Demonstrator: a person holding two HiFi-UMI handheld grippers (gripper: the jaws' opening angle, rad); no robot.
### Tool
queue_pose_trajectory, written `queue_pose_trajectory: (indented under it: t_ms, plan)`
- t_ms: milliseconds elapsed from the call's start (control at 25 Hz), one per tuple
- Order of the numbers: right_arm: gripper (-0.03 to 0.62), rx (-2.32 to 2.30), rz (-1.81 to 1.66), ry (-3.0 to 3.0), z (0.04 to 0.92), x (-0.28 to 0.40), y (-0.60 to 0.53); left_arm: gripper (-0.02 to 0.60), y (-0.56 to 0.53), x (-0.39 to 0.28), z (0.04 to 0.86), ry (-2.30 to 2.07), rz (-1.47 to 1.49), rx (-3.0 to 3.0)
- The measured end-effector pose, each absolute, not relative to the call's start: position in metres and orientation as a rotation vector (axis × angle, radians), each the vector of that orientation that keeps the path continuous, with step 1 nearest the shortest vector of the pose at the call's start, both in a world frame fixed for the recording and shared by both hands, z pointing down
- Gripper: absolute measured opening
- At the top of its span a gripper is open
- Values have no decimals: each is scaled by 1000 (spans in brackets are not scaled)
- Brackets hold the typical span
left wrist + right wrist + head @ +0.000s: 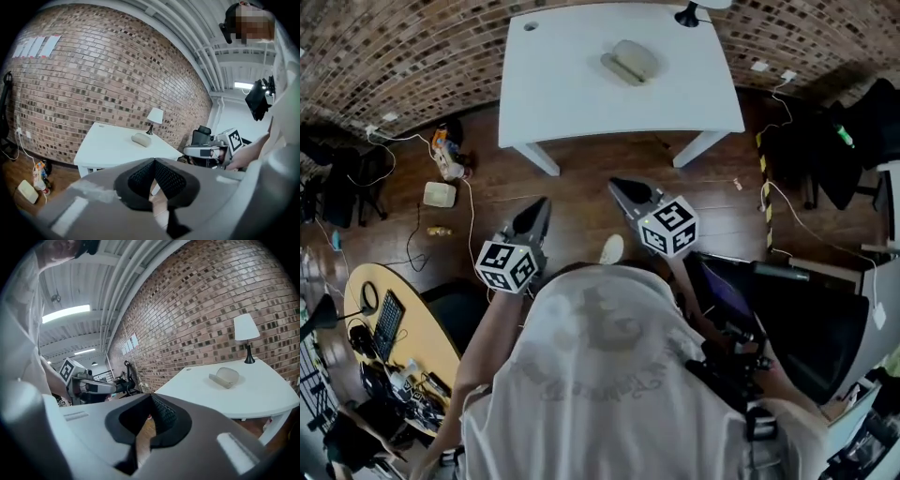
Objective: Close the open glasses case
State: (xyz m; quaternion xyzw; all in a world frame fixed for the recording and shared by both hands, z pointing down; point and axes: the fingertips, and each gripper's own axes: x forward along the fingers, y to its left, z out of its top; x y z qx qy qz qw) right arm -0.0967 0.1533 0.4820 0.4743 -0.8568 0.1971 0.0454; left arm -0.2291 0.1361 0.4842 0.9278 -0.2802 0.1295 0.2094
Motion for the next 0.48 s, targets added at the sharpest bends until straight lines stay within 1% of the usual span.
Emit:
queue_pose_trajectory:
  t_ms: [480]
  plan:
    - [8, 1639, 708, -2453, 498, -15, 135, 5, 86, -130, 473, -623, 393, 2696]
